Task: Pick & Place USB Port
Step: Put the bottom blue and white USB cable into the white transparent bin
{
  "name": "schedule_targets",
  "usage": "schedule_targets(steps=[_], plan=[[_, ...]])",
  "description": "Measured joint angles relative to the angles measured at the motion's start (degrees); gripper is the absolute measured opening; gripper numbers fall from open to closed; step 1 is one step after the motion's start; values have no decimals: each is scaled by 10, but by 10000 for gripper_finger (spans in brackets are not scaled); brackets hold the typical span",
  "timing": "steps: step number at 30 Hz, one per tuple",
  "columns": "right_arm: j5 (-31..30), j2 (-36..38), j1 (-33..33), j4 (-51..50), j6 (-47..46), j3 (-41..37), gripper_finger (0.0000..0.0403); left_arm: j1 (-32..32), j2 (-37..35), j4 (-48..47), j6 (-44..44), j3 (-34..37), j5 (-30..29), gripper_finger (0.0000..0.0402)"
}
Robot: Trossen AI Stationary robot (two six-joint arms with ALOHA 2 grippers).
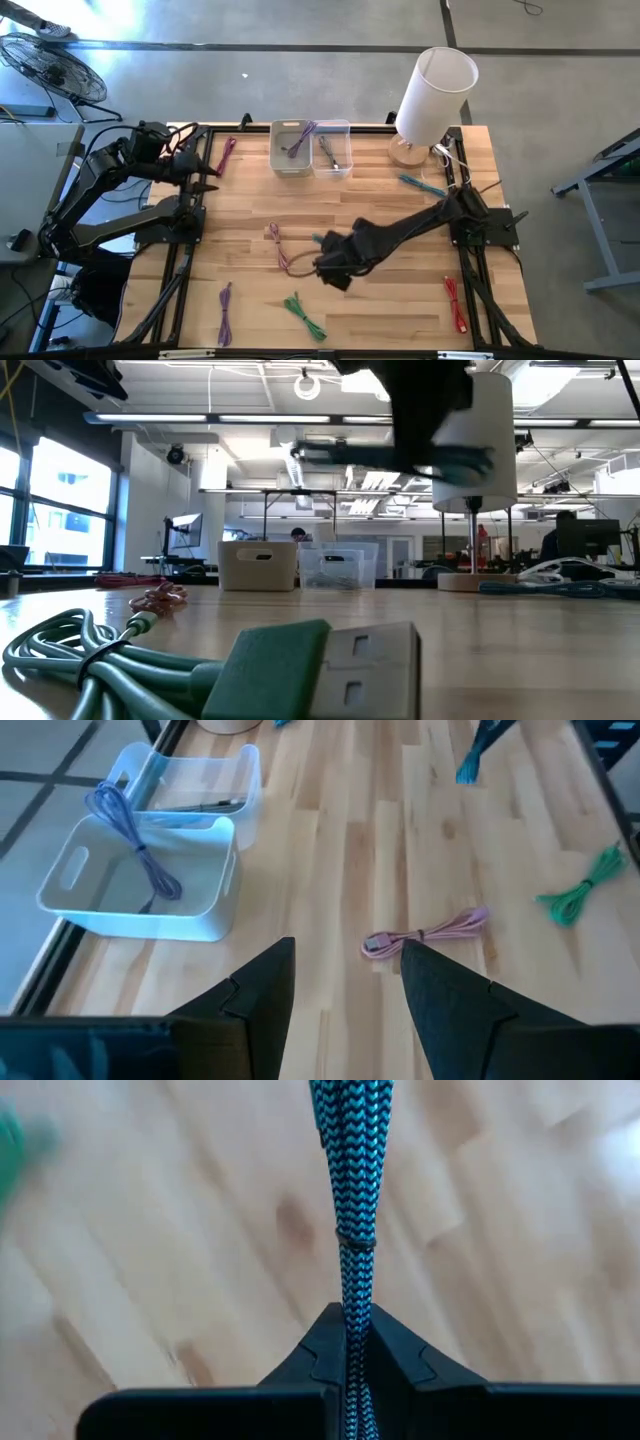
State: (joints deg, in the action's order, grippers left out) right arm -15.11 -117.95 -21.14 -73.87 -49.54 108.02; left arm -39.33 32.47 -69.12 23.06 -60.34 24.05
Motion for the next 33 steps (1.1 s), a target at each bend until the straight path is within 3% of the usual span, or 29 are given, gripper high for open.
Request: schedule_targets(steps=[7, 15, 27, 33], plan=[[-98, 1, 38, -28, -29, 92, 12, 0, 0, 0, -17, 0, -91, 179], [-90, 1, 101, -18, -29, 118, 12, 0, 0, 1, -47, 0, -197, 179], [-150, 1, 234, 146, -108, 118, 12, 0, 0, 5, 88, 0, -217, 179], [-149, 2, 294, 170, -150, 111, 12, 7, 0, 4, 138, 0, -219, 179]])
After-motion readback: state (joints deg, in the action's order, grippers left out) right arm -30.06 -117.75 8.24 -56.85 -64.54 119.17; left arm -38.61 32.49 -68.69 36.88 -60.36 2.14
